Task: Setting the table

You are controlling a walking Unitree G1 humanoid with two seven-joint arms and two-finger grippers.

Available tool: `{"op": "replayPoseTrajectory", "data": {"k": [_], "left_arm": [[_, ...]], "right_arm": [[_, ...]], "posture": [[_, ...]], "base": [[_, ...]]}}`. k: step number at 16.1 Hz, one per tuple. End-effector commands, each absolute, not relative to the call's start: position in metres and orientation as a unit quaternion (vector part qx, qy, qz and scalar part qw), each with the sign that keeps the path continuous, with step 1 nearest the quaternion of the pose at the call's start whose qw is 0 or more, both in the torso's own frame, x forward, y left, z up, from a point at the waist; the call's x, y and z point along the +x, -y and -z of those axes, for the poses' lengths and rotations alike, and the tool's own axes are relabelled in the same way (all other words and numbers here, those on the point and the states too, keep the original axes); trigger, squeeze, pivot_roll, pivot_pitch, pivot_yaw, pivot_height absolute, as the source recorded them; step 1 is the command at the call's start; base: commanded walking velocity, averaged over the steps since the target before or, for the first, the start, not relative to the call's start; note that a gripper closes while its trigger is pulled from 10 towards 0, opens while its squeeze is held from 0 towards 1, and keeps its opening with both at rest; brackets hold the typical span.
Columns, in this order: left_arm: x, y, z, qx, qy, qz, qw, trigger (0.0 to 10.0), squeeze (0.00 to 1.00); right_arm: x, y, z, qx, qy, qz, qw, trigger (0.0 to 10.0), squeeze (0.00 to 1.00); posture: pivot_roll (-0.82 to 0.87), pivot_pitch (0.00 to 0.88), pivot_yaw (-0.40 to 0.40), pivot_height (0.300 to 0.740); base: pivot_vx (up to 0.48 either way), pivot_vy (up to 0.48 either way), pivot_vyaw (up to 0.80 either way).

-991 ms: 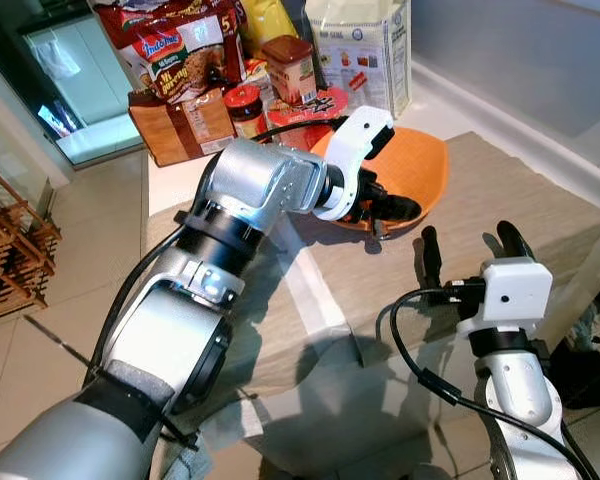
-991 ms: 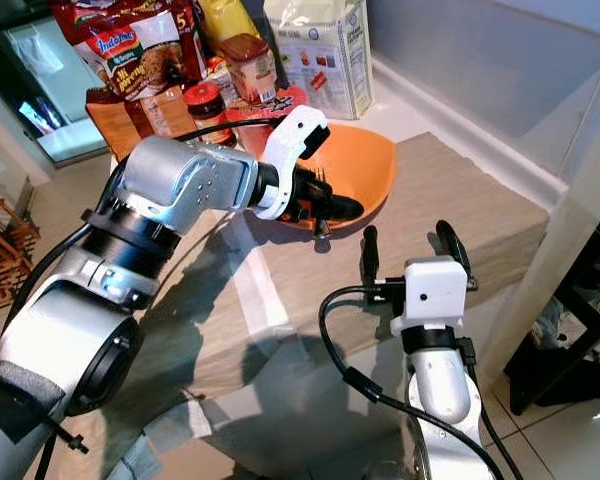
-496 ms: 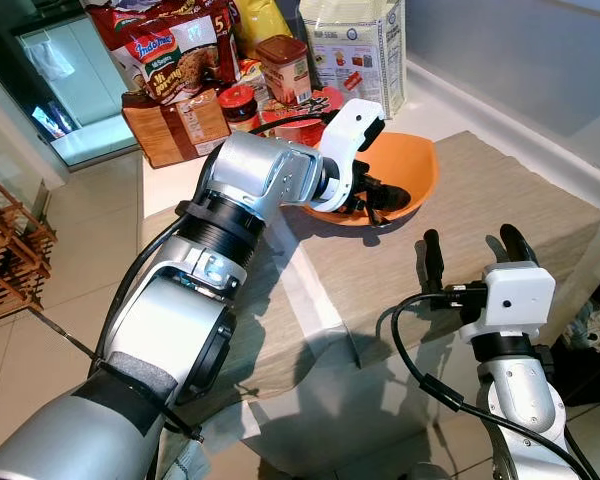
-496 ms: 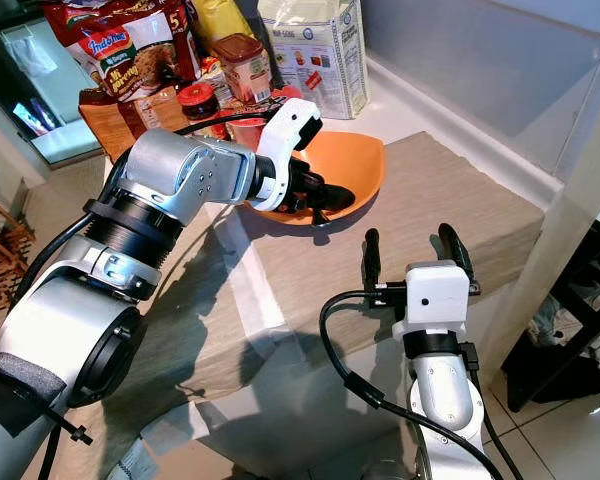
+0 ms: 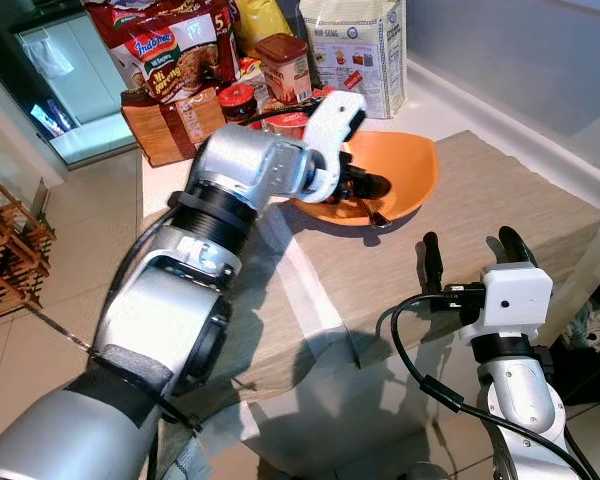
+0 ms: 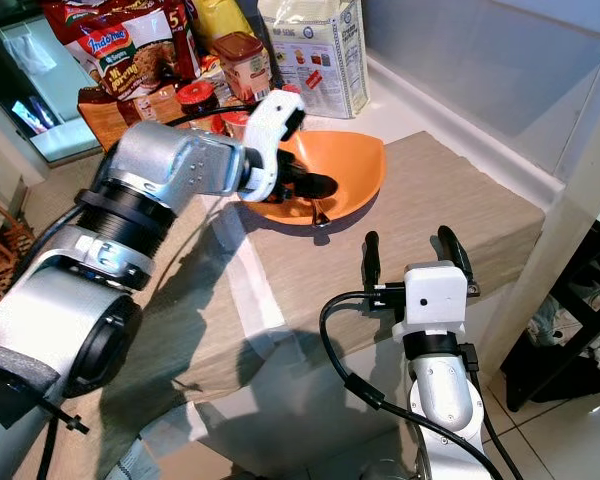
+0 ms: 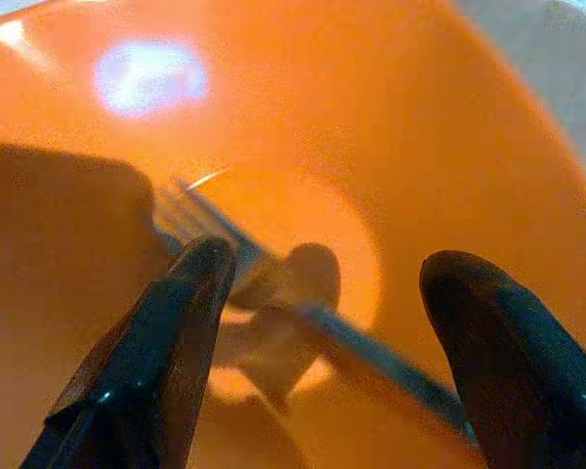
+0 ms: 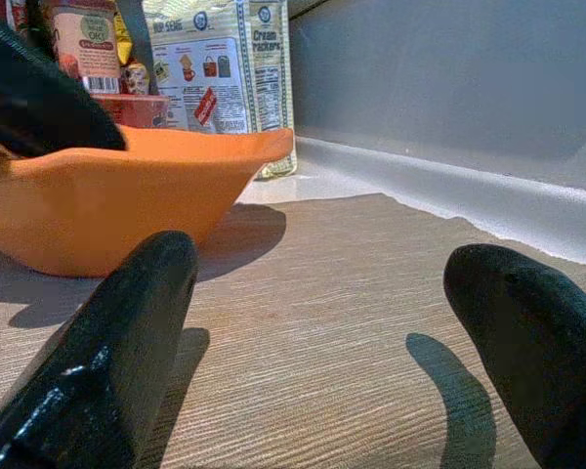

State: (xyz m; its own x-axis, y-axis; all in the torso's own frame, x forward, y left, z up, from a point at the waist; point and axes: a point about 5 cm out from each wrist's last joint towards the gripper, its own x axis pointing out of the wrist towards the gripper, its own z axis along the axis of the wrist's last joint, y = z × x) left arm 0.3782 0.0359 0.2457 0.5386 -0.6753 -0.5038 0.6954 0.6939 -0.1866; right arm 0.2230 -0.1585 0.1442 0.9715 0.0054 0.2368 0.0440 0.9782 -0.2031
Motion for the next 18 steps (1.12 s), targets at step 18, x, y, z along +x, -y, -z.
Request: {"op": "replayPoseTrajectory", "data": {"k": [18], "left_arm": [[0.361, -0.038, -0.247, -0.036, -0.317, 0.386, 0.866, 10.0, 0.00]], "right_arm": [[0.231, 0.150, -0.146, -0.094, 0.119, -0.011, 0.988, 10.0, 0.00]], "posture": [[-0.20, 0.000, 0.193, 0.722]], "base": [[0.000, 0.000, 0.00]]}}
